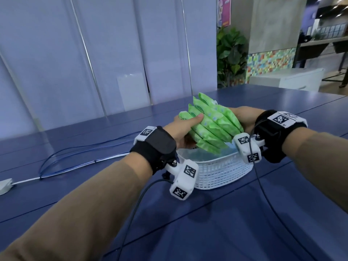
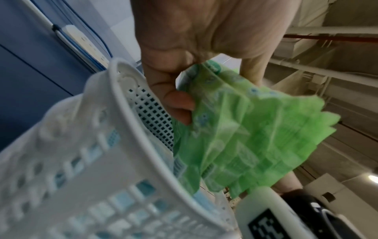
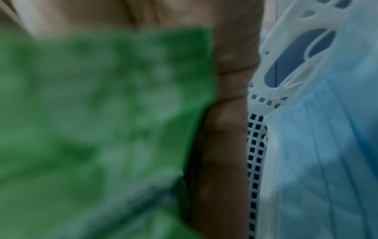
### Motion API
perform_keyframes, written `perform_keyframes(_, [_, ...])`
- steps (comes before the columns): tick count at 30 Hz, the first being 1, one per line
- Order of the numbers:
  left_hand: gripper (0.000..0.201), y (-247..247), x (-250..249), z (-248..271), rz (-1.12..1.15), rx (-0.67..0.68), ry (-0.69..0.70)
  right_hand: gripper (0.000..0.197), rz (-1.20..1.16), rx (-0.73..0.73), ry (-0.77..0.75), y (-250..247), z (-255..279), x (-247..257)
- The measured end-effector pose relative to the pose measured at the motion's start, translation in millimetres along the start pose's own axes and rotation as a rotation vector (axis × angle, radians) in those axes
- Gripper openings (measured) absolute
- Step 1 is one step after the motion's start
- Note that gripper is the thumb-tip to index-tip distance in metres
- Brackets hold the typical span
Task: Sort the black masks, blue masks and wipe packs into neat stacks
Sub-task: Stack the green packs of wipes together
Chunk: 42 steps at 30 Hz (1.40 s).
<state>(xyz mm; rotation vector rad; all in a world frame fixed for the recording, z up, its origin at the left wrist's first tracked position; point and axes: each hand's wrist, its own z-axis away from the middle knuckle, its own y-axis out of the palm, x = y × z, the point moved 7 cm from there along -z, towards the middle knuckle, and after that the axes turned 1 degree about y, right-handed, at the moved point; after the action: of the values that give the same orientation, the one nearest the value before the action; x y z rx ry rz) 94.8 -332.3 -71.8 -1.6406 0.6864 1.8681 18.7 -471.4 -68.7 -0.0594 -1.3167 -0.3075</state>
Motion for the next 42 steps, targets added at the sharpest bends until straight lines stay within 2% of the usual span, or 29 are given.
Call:
perform_keyframes(6, [0.061, -4.8, 12.3, 10.9, -0.260, 0.017, 0.060, 0.052, 0.013, 0.097, 0.053, -9.8, -1.3, -18.2])
perform_keyframes(10, [0.047, -5.6, 6.2, 8.8, -0.451, -0.069, 0.165, 0.047, 0.021, 0.013, 0.071, -19.3, 0.5, -32.1])
perform_keyframes(13, [0.037, -0.2, 3.1, 13.7, -0.351, -0.066, 0.266, 0.039, 0.056, 0.026, 0.012, -12.5, 7.2, -30.4])
perform_keyframes(15, [0.022, 4.0, 4.4, 20.1, -0.253, -0.057, 0.302, 0.048, -0.009, 0.015, -0.030, -12.0, 5.8, -27.4])
perform_keyframes(16, [0.019, 4.9, 6.1, 20.5, -0.274, -0.071, 0.302, 0.045, -0.013, -0.015, -0.063, -11.7, 6.4, -25.3])
perform_keyframes(18, [0.022, 3.8, 8.0, 14.8, -0.523, -0.139, 0.296, 0.027, 0.103, -0.028, -0.122, -8.6, 2.8, -20.4])
perform_keyframes(21, [0.018, 1.7, 4.6, 14.4, -0.958, -0.230, 0.304, 0.030, 0.355, -0.030, -0.101, -9.6, 1.9, -17.5])
perform_keyframes(22, [0.024, 1.0, 3.5, 16.4, -1.053, -0.253, 0.318, 0.030, 0.487, -0.072, -0.085, -11.7, 4.1, -14.0])
perform_keyframes(24, [0.040, -0.6, -1.4, 25.2, -1.229, -0.310, 0.397, 0.032, 0.761, -0.193, -0.041, -20.5, 8.5, -3.7])
perform_keyframes(26, [0.044, 1.1, -10.7, 34.9, -1.355, -0.349, 0.572, 0.044, 0.904, -0.274, 0.014, -24.2, 13.3, 4.9])
perform_keyframes(27, [0.045, 4.0, -13.2, 38.8, -1.361, -0.307, 0.677, 0.053, 0.978, -0.294, 0.012, -20.4, 15.5, 9.7])
perform_keyframes(29, [0.050, 9.7, -5.1, 38.0, -1.315, -0.067, 0.782, 0.057, 1.142, -0.262, -0.085, 0.0, 19.7, 16.8])
perform_keyframes(31, [0.061, 11.1, 17.6, 33.8, -1.309, 0.195, 0.729, 0.056, 1.304, -0.178, -0.163, 19.7, 18.7, 12.2])
perform_keyframes(32, [0.066, 9.2, 27.0, 32.6, -1.323, 0.263, 0.692, 0.058, 1.377, -0.157, -0.142, 23.2, 15.9, 5.4])
perform_keyframes(35, [0.063, 3.7, 33.4, 36.8, -1.317, 0.309, 0.640, 0.056, 1.540, -0.256, -0.019, 16.2, 7.4, -9.6])
perform_keyframes(37, [0.062, 4.2, 34.1, 41.1, -1.313, 0.331, 0.616, 0.049, 1.550, -0.310, 0.012, 12.5, 6.6, -15.2])
perform_keyframes(39, [0.065, 2.3, 39.1, 40.7, -1.339, 0.333, 0.570, 0.049, 1.519, -0.301, 0.048, 12.3, 6.5, -21.3])
perform_keyframes(42, [0.099, -2.0, 48.9, 37.7, -1.441, 0.341, 0.490, 0.051, 1.459, -0.330, 0.103, 14.2, 5.9, -23.0])
